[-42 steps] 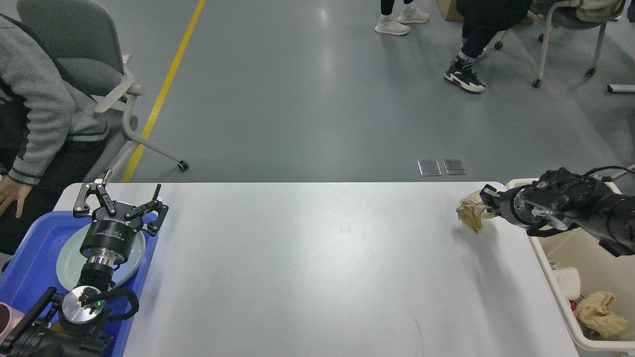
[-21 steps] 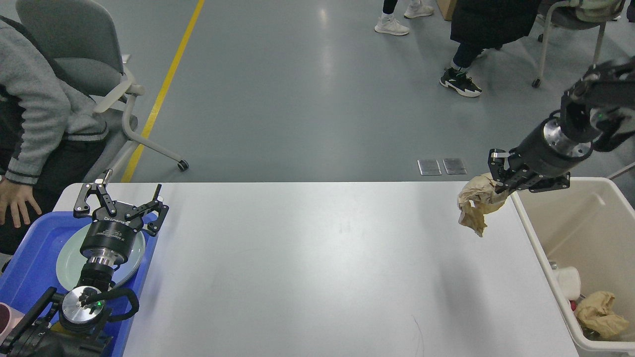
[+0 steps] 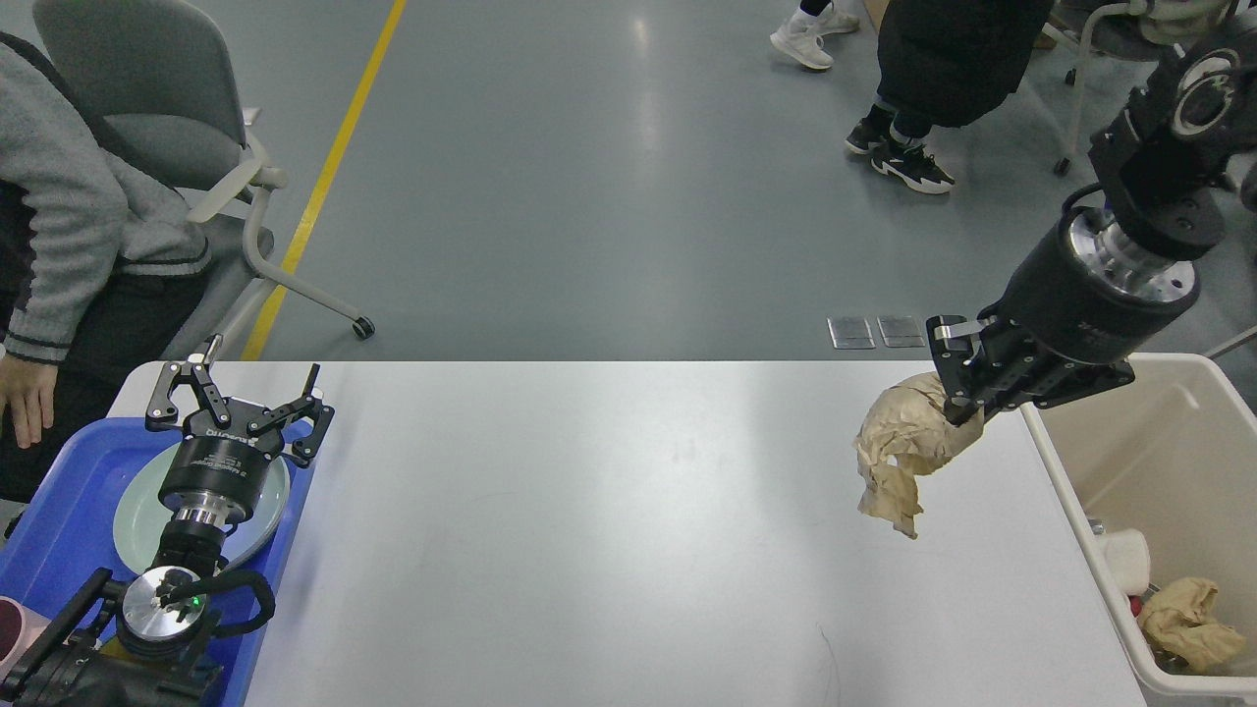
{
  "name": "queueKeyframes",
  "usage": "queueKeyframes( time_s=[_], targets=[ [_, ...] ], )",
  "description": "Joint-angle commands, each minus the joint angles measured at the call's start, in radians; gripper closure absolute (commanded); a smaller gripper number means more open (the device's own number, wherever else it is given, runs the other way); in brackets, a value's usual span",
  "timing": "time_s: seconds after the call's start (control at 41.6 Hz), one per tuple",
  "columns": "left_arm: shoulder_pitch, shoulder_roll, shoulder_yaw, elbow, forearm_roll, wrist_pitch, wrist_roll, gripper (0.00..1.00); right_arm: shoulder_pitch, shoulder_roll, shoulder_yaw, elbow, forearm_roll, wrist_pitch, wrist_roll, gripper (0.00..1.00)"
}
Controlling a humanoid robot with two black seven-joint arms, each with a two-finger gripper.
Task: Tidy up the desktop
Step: 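Lift the brown paper and carry it over the bin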
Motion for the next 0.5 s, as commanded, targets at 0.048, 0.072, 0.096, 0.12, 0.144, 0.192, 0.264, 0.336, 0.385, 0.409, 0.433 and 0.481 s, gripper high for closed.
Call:
queueKeyframes(
  time_s=[0.048, 0.072, 0.096, 0.12, 0.144, 0.192, 0.264, 0.336, 0.385, 0.409, 0.433, 0.481],
  targets=[
    [0.000, 0.000, 0.000, 0.000, 0.000, 0.000, 0.000, 0.04, 0.083, 0.074, -0.127, 0.046, 0.008, -0.005, 0.129, 1.00],
    [0.000, 0.000, 0.000, 0.000, 0.000, 0.000, 0.000, 0.04, 0.083, 0.074, -0.131, 0.046, 0.008, -0.005, 0.129, 1.00],
    [0.000, 0.000, 0.000, 0.000, 0.000, 0.000, 0.000, 0.04, 0.083, 0.072, -0.135, 0.046, 0.008, -0.007, 0.129, 1.00],
    [0.000, 0.000, 0.000, 0.000, 0.000, 0.000, 0.000, 0.04, 0.082, 0.069, -0.138, 0.045, 0.008, -0.008, 0.128, 1.00],
    [0.000, 0.000, 0.000, 0.000, 0.000, 0.000, 0.000, 0.04, 0.082, 0.068, -0.139, 0.042, 0.008, -0.013, 0.128, 1.00],
    [0.000, 0.000, 0.000, 0.000, 0.000, 0.000, 0.000, 0.04, 0.080, 0.066, -0.156, 0.036, 0.008, -0.016, 0.128, 1.00],
    [0.000, 0.000, 0.000, 0.000, 0.000, 0.000, -0.002, 0.04, 0.077, 0.059, -0.206, 0.016, 0.008, -0.034, 0.128, 1.00],
    [0.000, 0.000, 0.000, 0.000, 0.000, 0.000, 0.000, 0.04, 0.051, 0.023, -0.260, -0.015, 0.009, -0.082, 0.128, 1.00],
    [0.000, 0.000, 0.000, 0.000, 0.000, 0.000, 0.000, 0.04, 0.019, -0.006, -0.289, -0.047, 0.011, -0.111, 0.128, 1.00],
    [0.001, 0.000, 0.000, 0.000, 0.000, 0.000, 0.000, 0.04, 0.000, -0.020, -0.302, -0.064, 0.014, -0.125, 0.128, 1.00],
    [0.000, 0.000, 0.000, 0.000, 0.000, 0.000, 0.000, 0.04, -0.018, -0.035, -0.311, -0.079, 0.018, -0.136, 0.128, 1.00],
    [0.000, 0.000, 0.000, 0.000, 0.000, 0.000, 0.000, 0.04, -0.052, -0.065, -0.326, -0.119, 0.025, -0.145, 0.126, 1.00]
  ],
)
